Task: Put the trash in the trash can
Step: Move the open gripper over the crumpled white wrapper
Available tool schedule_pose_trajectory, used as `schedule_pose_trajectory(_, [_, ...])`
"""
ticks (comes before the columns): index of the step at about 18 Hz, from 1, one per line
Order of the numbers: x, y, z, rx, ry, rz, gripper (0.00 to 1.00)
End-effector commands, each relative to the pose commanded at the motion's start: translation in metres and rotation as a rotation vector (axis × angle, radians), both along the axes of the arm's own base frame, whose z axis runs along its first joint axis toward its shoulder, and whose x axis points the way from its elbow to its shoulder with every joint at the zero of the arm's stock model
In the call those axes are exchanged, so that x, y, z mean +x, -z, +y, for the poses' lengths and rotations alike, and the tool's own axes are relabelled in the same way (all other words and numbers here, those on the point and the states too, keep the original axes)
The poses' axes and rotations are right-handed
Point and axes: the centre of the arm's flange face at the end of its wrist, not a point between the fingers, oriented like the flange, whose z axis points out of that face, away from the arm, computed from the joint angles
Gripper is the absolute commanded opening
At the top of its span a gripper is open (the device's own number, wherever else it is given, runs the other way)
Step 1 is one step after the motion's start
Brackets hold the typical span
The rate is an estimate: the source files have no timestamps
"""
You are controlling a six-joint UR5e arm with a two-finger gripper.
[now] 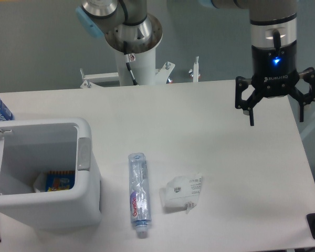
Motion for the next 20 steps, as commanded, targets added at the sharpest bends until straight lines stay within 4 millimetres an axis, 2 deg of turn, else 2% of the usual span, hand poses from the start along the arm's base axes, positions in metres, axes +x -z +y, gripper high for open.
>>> schedule_pose_trajectory(5, [0.000, 0.002, 0.000, 0.000, 0.001, -0.003, 1.00])
schedule_pose_trajectory(12, [0.001, 0.027, 0.004, -0.068, -0.026, -0.023, 1.00])
schedule_pose_trajectory(16, [0.009, 0.050, 0.027, -0.085, 0.014, -0.056, 1.00])
schedule_pose_trajectory(20, [0.016, 0.085, 0.043, -0.114, 0.039, -0.106, 1.00])
